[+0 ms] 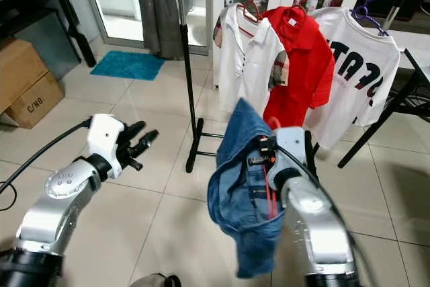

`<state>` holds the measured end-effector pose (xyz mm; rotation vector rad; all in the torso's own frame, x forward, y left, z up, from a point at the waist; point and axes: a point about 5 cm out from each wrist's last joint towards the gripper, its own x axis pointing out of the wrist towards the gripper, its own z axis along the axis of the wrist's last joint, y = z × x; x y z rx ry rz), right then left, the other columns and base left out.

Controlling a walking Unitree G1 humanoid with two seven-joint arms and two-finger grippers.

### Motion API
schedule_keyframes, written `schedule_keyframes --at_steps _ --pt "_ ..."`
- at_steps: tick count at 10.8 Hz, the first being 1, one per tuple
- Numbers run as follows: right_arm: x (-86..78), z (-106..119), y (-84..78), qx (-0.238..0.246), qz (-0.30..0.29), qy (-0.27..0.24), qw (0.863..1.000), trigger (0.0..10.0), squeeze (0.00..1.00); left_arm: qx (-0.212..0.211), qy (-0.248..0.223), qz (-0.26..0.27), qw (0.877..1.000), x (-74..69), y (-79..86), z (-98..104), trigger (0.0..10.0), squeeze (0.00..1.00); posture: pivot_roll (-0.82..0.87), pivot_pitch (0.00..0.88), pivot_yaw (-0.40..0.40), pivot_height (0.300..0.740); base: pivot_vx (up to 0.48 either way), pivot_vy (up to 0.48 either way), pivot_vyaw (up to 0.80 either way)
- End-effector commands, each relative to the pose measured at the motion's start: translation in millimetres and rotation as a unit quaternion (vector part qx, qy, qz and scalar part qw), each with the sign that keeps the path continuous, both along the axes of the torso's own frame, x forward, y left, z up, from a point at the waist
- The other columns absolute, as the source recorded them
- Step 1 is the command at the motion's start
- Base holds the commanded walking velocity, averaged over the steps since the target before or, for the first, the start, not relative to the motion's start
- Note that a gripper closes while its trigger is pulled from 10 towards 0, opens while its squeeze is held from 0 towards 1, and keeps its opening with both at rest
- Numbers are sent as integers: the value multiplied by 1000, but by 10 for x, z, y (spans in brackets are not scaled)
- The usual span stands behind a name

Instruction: Hang hanger

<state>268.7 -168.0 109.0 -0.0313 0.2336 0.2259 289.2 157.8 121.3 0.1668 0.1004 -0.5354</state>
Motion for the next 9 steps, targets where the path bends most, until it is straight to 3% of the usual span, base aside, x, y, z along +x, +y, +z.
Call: schedule_keyframes --at_steps 1,2,3,4,5,8,9 --pt "40 158 50 -7 27 -30 999 10000 0 4 -5 -11 1000 28 26 44 10000 0 -118 0 54 740 0 0 0" --pt "47 180 37 -20 41 -30 999 10000 0 0 2 -20 1000 39 34 55 10000 0 -120 0 56 740 0 0 0" --pt "49 208 29 -27 57 -30 998 10000 0 -3 10 -49 999 26 0 59 10000 192 -121 0 58 740 0 0 0" --pt "19 279 64 -14 103 -33 994 10000 0 -18 28 -112 993 -25 -98 32 10000 1000 -126 0 62 740 0 0 0" --pt "-21 363 93 -2 151 -45 987 10000 0 11 31 -132 991 -10 -69 -7 10000 1000 -128 0 64 740 0 0 0" --pt "-166 544 109 21 283 -38 958 10000 0 44 -7 -121 992 146 378 221 10000 1000 -146 0 78 740 0 0 0" --pt "-195 579 97 25 303 -36 952 10000 0 50 -15 -101 994 190 506 278 10000 1000 -144 0 76 740 0 0 0"
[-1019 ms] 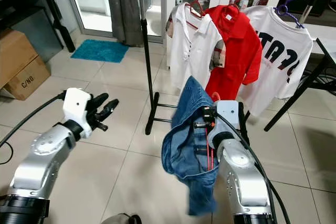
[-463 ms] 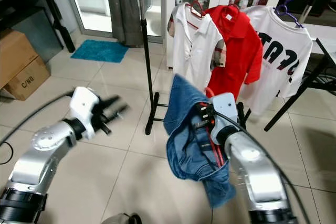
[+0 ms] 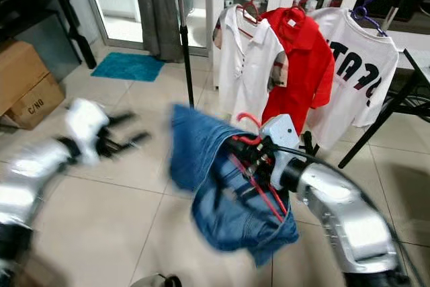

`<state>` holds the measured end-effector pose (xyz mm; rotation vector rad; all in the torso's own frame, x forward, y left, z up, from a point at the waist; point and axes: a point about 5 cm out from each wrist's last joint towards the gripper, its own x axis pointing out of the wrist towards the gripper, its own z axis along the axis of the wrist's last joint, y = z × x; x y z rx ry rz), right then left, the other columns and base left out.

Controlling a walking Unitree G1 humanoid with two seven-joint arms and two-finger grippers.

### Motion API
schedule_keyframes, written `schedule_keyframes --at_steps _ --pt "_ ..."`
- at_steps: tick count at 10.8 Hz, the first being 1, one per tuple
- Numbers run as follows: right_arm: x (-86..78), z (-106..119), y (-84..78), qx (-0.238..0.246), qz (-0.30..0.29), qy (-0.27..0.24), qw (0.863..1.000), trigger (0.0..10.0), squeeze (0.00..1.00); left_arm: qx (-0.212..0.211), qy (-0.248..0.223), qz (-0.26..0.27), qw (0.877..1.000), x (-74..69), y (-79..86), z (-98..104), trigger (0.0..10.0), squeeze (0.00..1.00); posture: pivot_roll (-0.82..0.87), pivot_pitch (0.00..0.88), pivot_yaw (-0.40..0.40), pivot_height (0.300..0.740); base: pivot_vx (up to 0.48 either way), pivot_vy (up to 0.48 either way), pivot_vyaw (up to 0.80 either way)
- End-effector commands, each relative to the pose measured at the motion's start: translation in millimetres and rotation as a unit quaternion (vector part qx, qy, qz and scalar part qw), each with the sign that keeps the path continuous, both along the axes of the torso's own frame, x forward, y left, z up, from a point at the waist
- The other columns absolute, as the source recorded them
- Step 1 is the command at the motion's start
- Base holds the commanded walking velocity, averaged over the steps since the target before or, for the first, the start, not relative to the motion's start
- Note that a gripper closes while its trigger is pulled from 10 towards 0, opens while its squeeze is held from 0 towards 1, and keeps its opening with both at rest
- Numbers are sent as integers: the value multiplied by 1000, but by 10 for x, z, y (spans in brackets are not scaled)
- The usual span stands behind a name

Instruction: Hang hanger

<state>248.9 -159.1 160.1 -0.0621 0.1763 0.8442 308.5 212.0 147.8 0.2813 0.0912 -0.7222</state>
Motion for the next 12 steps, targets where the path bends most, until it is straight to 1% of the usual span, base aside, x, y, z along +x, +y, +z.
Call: schedule_keyframes --at_steps 1,2,3,4,5,6,7,10,12 --pt "-35 114 6 15 25 -12 999 10000 0 -8 -7 -2 1000 22 84 59 10000 1000 -138 0 71 740 0 0 0" --pt "-68 146 21 25 48 -8 999 10000 0 0 4 -12 1000 15 129 21 10000 0 -137 0 70 740 0 0 0" --pt "-114 186 37 40 75 -3 996 10000 0 13 12 -10 1000 27 177 -32 10000 0 -139 0 70 740 0 0 0" --pt "-153 222 54 53 95 0 994 10000 0 -1 36 -34 999 17 162 -85 10000 0 -140 0 69 740 0 0 0" --pt "-179 243 60 58 105 3 993 10000 0 -13 64 -78 995 -30 123 -138 8549 0 -143 0 71 740 0 0 0" --pt "-204 258 72 65 115 6 991 10000 0 -18 75 -93 993 -29 115 -185 0 0 -142 0 69 740 0 0 0" --pt "-235 268 89 68 129 11 989 10000 0 -18 79 -105 991 -9 116 -209 0 0 -145 0 72 740 0 0 0" --pt "-262 276 95 69 133 13 989 10000 0 -25 84 -118 989 27 129 -188 0 0 -153 0 83 740 0 0 0" --pt "-290 289 94 72 139 14 988 10000 0 -33 95 -131 986 37 134 -219 0 0 -156 0 89 740 0 0 0"
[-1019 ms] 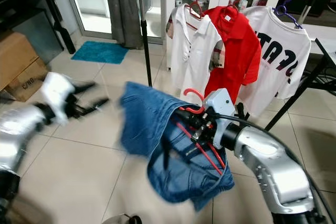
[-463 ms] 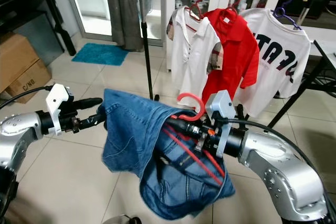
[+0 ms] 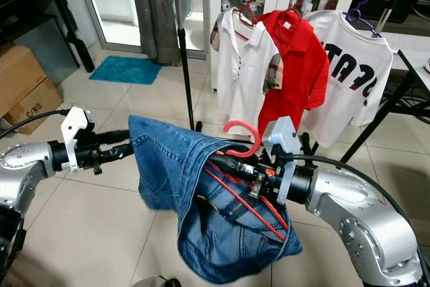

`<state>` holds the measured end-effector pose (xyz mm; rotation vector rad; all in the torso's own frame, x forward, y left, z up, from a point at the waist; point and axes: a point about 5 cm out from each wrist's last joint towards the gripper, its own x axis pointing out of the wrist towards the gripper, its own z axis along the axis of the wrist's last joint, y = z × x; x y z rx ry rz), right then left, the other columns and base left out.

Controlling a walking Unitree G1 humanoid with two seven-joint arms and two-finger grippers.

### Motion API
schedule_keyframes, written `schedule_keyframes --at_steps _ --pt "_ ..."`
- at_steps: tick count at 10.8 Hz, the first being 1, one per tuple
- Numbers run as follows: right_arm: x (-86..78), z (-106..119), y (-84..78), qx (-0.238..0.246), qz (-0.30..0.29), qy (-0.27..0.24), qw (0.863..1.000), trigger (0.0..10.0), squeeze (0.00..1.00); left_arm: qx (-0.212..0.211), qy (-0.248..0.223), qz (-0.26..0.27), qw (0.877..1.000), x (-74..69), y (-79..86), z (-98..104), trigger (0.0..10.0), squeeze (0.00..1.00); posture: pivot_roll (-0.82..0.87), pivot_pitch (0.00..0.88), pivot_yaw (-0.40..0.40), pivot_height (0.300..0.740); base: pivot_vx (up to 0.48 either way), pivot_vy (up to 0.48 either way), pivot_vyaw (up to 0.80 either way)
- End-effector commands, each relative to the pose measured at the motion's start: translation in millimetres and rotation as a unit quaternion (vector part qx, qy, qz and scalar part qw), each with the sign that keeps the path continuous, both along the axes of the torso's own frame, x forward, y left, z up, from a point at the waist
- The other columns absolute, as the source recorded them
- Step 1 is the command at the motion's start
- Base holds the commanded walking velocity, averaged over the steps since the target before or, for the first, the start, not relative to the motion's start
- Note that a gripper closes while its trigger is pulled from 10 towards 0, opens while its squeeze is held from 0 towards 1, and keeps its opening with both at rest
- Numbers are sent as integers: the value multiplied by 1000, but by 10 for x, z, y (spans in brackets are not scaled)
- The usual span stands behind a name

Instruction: Hang hanger

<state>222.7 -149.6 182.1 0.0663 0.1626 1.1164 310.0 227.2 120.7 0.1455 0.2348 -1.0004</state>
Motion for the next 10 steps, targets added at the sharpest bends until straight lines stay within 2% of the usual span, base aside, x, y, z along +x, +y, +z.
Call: schedule_keyframes --at_steps 1,6,10 --pt "-41 78 -1 8 13 -12 1000 10000 0 4 -8 -9 1000 33 -8 41 0 0 -157 0 89 740 0 0 0" --pt "-57 99 4 6 26 -11 1000 10000 0 1 0 -16 1000 40 4 11 0 0 -163 0 76 740 0 0 0" --pt "-58 123 29 10 35 -13 999 10000 0 -5 1 7 1000 55 62 -19 0 0 -160 0 77 740 0 0 0"
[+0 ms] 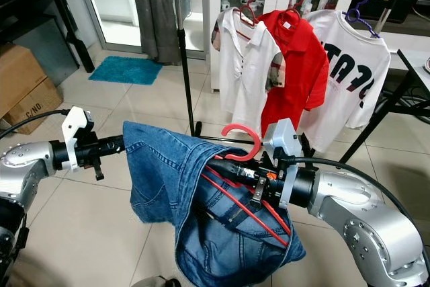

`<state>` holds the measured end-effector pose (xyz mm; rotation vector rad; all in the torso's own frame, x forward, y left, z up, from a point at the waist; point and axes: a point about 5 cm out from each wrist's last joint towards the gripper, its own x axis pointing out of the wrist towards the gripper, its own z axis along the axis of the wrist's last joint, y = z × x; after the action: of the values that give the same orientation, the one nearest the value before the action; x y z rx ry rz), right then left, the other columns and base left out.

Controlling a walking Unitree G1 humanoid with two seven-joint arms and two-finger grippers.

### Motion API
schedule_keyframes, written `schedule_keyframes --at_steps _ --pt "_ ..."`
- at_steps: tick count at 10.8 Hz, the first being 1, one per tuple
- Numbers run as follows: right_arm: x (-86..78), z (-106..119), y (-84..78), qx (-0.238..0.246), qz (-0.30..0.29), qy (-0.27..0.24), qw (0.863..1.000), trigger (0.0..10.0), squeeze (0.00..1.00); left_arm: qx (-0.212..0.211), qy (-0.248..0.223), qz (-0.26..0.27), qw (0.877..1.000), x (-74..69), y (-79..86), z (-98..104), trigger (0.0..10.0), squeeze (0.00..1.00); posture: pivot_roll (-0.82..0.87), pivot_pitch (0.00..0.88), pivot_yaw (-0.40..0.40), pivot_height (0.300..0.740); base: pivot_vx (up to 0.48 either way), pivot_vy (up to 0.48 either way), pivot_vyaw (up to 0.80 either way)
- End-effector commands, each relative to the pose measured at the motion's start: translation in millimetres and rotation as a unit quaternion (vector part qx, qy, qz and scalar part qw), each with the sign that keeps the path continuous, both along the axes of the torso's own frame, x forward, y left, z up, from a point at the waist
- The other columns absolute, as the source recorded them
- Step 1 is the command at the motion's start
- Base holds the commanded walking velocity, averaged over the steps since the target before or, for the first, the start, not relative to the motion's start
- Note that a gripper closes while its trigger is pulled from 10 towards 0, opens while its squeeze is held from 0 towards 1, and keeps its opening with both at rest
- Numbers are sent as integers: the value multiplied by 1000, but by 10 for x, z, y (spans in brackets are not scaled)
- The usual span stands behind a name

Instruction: Hang hanger

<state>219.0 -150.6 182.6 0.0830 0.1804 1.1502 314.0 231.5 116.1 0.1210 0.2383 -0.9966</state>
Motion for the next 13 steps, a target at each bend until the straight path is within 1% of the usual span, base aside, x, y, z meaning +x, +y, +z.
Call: schedule_keyframes --at_steps 1,3,4,5,7,8,9,11,12,13 --pt "-20 121 42 9 18 -24 1000 10000 0 1 -4 6 1000 17 28 21 0 0 -160 0 78 740 0 0 0" --pt "-33 107 55 14 16 -23 999 10000 0 -6 -7 39 999 36 65 2 0 0 -148 0 86 740 0 0 0" --pt "-40 106 60 20 16 -23 999 10000 0 -1 -10 81 997 66 107 -24 0 0 -143 0 93 740 0 0 0" --pt "-39 105 51 22 13 -23 999 10000 0 6 -2 122 993 83 155 -75 0 0 -143 0 94 740 0 0 0" --pt "-26 104 31 22 10 -24 999 10000 0 17 6 166 986 87 207 -146 0 0 -143 0 95 740 0 0 0" --pt "-16 103 22 21 7 -25 999 10000 0 33 10 197 980 90 260 -185 0 0 -144 0 94 740 0 0 0" --pt "-8 106 18 21 5 -26 999 10000 0 48 21 238 970 83 341 -235 0 0 -145 0 93 740 0 0 0" --pt "-4 111 6 18 5 -26 999 10000 0 86 44 314 945 75 471 -325 0 0 -144 0 86 740 0 0 0" --pt "4 106 1 17 5 -25 1000 10000 0 92 48 323 941 75 473 -345 0 0 -139 0 76 740 0 0 0" --pt "14 98 3 15 7 -25 1000 10000 0 86 43 320 943 77 449 -346 0 0 -135 0 70 740 0 0 0"
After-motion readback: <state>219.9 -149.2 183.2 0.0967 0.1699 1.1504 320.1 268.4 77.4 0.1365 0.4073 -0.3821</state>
